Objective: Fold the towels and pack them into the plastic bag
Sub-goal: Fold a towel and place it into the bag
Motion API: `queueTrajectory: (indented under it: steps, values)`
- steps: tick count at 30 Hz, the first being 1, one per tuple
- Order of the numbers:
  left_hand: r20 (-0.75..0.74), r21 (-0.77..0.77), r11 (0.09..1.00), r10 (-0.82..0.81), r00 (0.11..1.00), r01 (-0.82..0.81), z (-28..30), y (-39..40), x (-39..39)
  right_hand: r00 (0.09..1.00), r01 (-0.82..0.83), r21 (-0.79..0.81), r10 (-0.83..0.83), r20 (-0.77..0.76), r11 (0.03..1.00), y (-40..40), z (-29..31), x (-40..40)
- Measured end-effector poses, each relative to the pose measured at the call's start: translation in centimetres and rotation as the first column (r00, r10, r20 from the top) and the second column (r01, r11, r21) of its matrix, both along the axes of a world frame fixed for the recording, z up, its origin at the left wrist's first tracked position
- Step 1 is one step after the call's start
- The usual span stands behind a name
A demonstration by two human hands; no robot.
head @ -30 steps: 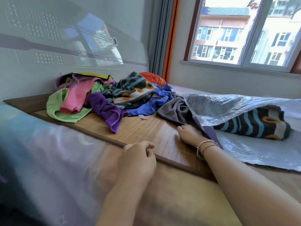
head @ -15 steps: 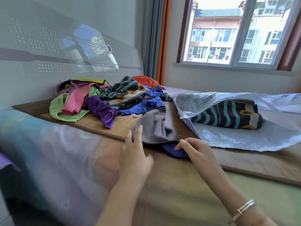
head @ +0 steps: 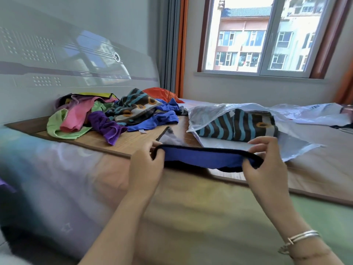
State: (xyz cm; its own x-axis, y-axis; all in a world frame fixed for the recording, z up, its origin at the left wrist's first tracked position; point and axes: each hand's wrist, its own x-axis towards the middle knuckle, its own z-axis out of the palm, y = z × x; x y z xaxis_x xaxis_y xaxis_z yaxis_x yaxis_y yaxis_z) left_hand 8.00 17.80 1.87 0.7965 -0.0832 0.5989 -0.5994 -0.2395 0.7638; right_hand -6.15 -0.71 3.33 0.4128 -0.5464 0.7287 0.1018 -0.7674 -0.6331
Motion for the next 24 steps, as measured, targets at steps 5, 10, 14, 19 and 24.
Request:
queueTrajectory:
  steps: [5, 10, 14, 19, 24]
  values:
    - [0.111, -0.178, 0.976, -0.104, 0.988, 0.123, 1.7, -0.8, -0.7, 0.978, -0.067, 0.314, 0.001, 0.208, 0.947, -2.2, 1.7, -1.4]
    - [-0.072, -0.192, 0.959, -0.224, 0.972, 0.207, 2.3, -1.7, -2.6, 0.91, -0.406, 0.645, 0.221, 0.351, 0.648, -2.3, 2.0, -2.1]
    - [-0.215, -0.401, 0.83, -0.496, 0.841, 0.387, 4.6, -1.0, -4.2, 0.842, -0.539, 0.7, 0.328, 0.429, 0.468, -2.3, 3.8, -3.2]
    - [-0.358, -0.481, 0.753, -0.637, 0.683, 0.45, 4.7, -0.7, -4.4, 0.764, -0.597, 0.763, 0.464, 0.448, 0.247, -2.6, 4.8, -4.2]
    - [-0.621, -0.438, 0.853, -0.516, 0.589, 0.286, 2.4, -1.4, -1.7, 0.898, -0.35, 0.863, 0.392, 0.199, 0.365, -4.7, 1.5, -2.5]
